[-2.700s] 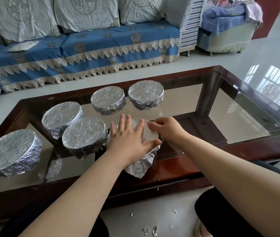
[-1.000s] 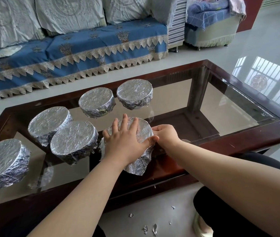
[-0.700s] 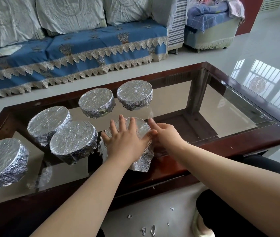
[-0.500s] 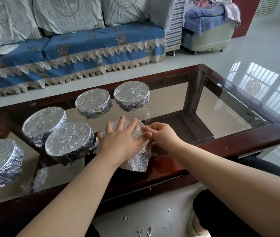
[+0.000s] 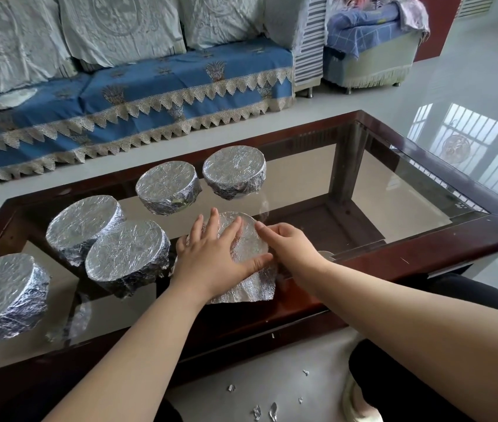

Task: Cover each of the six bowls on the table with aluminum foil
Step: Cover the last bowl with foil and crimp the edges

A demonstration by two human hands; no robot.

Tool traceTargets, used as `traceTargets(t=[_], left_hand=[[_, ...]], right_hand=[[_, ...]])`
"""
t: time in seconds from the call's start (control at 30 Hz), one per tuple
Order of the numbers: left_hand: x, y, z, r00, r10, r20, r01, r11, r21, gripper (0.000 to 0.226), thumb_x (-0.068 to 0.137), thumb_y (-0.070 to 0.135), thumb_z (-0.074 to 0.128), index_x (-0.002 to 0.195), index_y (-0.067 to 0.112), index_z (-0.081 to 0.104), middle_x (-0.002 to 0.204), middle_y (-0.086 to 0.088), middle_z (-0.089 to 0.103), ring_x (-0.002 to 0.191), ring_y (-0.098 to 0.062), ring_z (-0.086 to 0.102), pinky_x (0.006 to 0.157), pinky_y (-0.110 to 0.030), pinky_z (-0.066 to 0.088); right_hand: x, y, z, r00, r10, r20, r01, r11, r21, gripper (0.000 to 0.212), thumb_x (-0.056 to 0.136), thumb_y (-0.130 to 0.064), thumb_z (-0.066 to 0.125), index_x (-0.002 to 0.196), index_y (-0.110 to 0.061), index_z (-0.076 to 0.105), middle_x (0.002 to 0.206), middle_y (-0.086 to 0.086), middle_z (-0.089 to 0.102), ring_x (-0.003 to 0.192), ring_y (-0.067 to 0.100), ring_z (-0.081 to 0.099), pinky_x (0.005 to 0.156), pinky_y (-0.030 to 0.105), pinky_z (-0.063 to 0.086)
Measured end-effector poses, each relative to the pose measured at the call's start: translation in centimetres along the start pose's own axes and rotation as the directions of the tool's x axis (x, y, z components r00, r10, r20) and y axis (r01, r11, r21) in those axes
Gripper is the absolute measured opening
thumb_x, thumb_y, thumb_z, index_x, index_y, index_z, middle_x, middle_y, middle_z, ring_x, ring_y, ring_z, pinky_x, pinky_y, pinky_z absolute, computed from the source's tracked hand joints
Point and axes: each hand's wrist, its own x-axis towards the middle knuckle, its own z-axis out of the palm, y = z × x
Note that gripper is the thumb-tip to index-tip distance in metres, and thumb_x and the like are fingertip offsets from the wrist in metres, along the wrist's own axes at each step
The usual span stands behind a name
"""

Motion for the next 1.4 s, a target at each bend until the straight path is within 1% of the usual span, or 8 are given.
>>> traceTargets(t=[0.53,0.7,0.87,0.97,1.17,1.23,1.33,1.4], left_hand=[[-0.1,0.3,0.0,1.0,-0.026,-0.01,0.026,1.0,-0.008,0.107,0.062,0.098,0.021,0.155,0.047,0.009,0.167,0.001,-0.01,0.153,-0.025,-0.008,0.117,-0.06,0.008],[-0.2,0.4,0.0,0.999,-0.033,-0.012,0.033,0.999,-0.007,0.109,0.059,0.099,0.017,0.155,0.047,0.009,0.167,0.001,-0.01,0.153,-0.025,-0.008,0.117,-0.059,0.008],[-0.1,0.5,0.0,0.999,-0.04,-0.017,0.04,0.999,0.001,0.109,0.06,0.098,0.018,0.155,0.047,0.009,0.167,0.001,-0.008,0.153,-0.025,-0.007,0.117,-0.059,0.009],[-0.2,0.6,0.0,0.999,-0.045,-0.026,0.044,0.999,-0.008,0.11,0.059,0.098,0.018,0.156,0.045,0.01,0.167,0.001,-0.008,0.153,-0.019,-0.012,0.118,-0.058,0.008],[-0.4,1.5,-0.1,0.994,-0.1,-0.042,0.099,0.995,-0.027,0.113,0.059,0.098,0.014,0.156,0.041,0.012,0.167,0.003,-0.008,0.152,-0.016,-0.013,0.117,-0.06,0.009],[-0.5,1.9,0.0,0.988,-0.151,-0.043,0.149,0.988,-0.036,0.111,0.063,0.097,0.013,0.157,0.038,0.01,0.167,0.003,-0.007,0.153,-0.02,-0.009,0.116,-0.063,0.011],[-0.4,2.3,0.0,0.984,-0.18,0.0,0.18,0.982,-0.048,0.102,0.071,0.092,0.01,0.157,0.039,0.003,0.167,0.004,-0.011,0.153,-0.024,-0.011,0.113,-0.067,0.01],[-0.4,2.0,-0.3,0.989,-0.143,0.046,0.145,0.988,-0.056,0.095,0.074,0.09,0.01,0.156,0.043,0.0,0.166,0.006,-0.013,0.152,-0.027,-0.014,0.112,-0.069,0.008]], right_hand=[[0.5,-0.4,0.5,0.981,0.194,0.011,-0.189,0.94,0.285,0.037,0.093,-0.035,0.062,0.066,-0.019,0.041,0.06,-0.002,0.048,0.045,0.009,0.043,0.035,0.017,0.031],[1.1,-0.3,0.6,0.975,0.224,0.01,-0.222,0.957,0.187,0.03,0.091,-0.035,0.065,0.071,-0.018,0.049,0.062,-0.001,0.051,0.05,0.012,0.045,0.042,0.022,0.036],[1.2,-0.8,0.7,0.975,0.206,0.087,-0.22,0.952,0.215,0.009,0.094,-0.012,0.053,0.087,-0.015,0.058,0.064,0.001,0.054,0.045,0.011,0.045,0.033,0.017,0.033],[2.0,-0.8,0.9,0.986,0.166,0.035,-0.168,0.981,0.097,0.017,0.09,-0.004,0.05,0.099,-0.013,0.062,0.08,0.005,0.06,0.058,0.015,0.053,0.04,0.02,0.039],[1.9,-1.8,0.4,1.0,0.007,-0.03,-0.009,0.996,-0.093,0.035,0.077,0.01,0.042,0.08,-0.018,0.063,0.078,0.001,0.066,0.067,0.017,0.061,0.056,0.027,0.05],[1.8,-2.0,0.3,1.0,0.018,-0.023,-0.019,0.999,-0.034,0.036,0.077,0.007,0.037,0.079,-0.02,0.062,0.083,0.005,0.067,0.068,0.02,0.06,0.056,0.03,0.047],[1.2,-1.8,0.2,1.0,-0.005,0.022,0.005,1.0,-0.02,0.011,0.09,-0.014,0.05,0.086,-0.017,0.06,0.067,0.002,0.058,0.053,0.016,0.05,0.051,0.027,0.039],[0.7,-1.6,0.0,0.998,-0.054,0.046,0.057,0.995,-0.087,0.01,0.093,-0.025,0.058,0.095,-0.015,0.06,0.066,-0.004,0.053,0.052,0.01,0.047,0.05,0.022,0.04]])
